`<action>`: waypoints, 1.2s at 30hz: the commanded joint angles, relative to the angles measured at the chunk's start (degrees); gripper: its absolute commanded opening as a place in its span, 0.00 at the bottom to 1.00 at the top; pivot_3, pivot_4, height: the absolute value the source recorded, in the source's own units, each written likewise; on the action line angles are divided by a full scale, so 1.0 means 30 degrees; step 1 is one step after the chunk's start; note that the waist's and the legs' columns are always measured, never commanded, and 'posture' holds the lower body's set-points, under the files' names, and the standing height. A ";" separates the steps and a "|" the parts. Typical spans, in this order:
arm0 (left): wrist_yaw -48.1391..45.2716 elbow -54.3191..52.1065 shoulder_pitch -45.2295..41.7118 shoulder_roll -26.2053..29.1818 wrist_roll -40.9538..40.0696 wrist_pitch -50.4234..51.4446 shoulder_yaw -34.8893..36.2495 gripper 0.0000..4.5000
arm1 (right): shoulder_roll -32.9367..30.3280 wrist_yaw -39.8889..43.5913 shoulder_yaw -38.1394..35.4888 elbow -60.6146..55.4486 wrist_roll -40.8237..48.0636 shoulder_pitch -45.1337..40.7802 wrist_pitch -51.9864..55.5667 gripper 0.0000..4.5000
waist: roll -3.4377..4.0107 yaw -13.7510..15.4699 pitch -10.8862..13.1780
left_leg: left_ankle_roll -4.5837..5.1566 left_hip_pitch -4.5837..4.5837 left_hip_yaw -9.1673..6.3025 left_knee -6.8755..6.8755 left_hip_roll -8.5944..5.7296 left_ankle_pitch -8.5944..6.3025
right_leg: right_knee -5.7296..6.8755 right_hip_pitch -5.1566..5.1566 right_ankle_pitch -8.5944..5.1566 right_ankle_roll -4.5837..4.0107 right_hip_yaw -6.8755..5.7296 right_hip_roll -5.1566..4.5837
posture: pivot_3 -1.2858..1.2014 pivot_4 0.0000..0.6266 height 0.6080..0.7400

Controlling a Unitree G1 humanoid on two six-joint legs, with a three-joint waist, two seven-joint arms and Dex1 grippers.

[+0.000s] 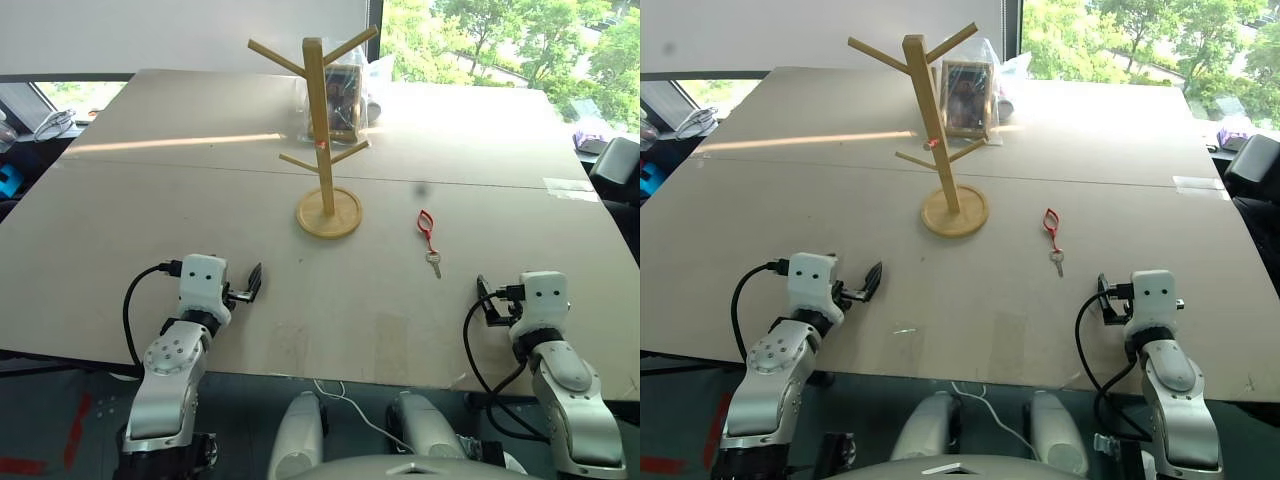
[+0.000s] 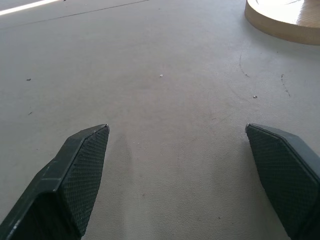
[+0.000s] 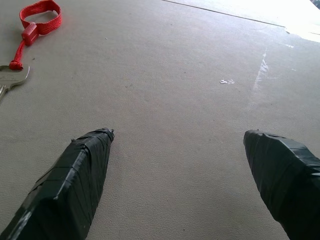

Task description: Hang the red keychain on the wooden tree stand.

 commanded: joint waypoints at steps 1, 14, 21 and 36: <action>-0.1030 -0.0540 0.0059 0.0574 -0.0766 0.0740 0.0280 1.00 | -0.0769 0.0783 0.0058 -0.1462 0.0513 -0.0887 0.1031 1.00 | 0.0000 0.0000 0.0000 | 0.0000 0.0000 0.0000 0.0000 0.0000 0.0000 | 0.0000 0.0000 0.0000 0.0000 -0.0001 0.0000 | 0.52 0.24 1.00; -1.1165 -0.5073 -0.6558 0.6915 -0.9187 0.7553 -0.2347 1.00 | -0.1963 0.2171 0.2040 -0.2803 0.4973 -0.9026 1.2571 1.00 | -0.0025 0.0073 0.0068 | -0.0001 -0.0108 -0.0054 0.0002 -0.0006 0.0003 | -0.0081 -0.0033 0.0017 -0.0027 -0.0054 0.0002 | 0.52 0.24 1.00; -1.2746 -0.4304 -0.9469 0.7197 -0.9565 0.7748 -0.3567 1.00 | -0.0996 0.0702 0.2469 -0.0288 0.3948 -1.0562 1.2559 1.00 | -0.0035 -0.0007 0.0104 | -0.0001 -0.0091 -0.0063 0.0003 -0.0006 0.0004 | -0.0027 -0.0044 0.0017 -0.0025 -0.0055 0.0016 | 0.52 0.24 1.00; -1.2888 -0.2785 -1.0836 0.6966 -0.8593 0.6946 -0.3659 1.00 | 0.0192 0.0109 0.3007 0.4657 0.2445 -1.1301 0.9522 0.94 | -0.0033 -0.0016 0.0128 | 0.0000 -0.0086 -0.0055 0.0014 -0.0006 0.0005 | -0.0009 -0.0046 0.0020 -0.0023 -0.0050 0.0015 | 0.52 0.24 1.00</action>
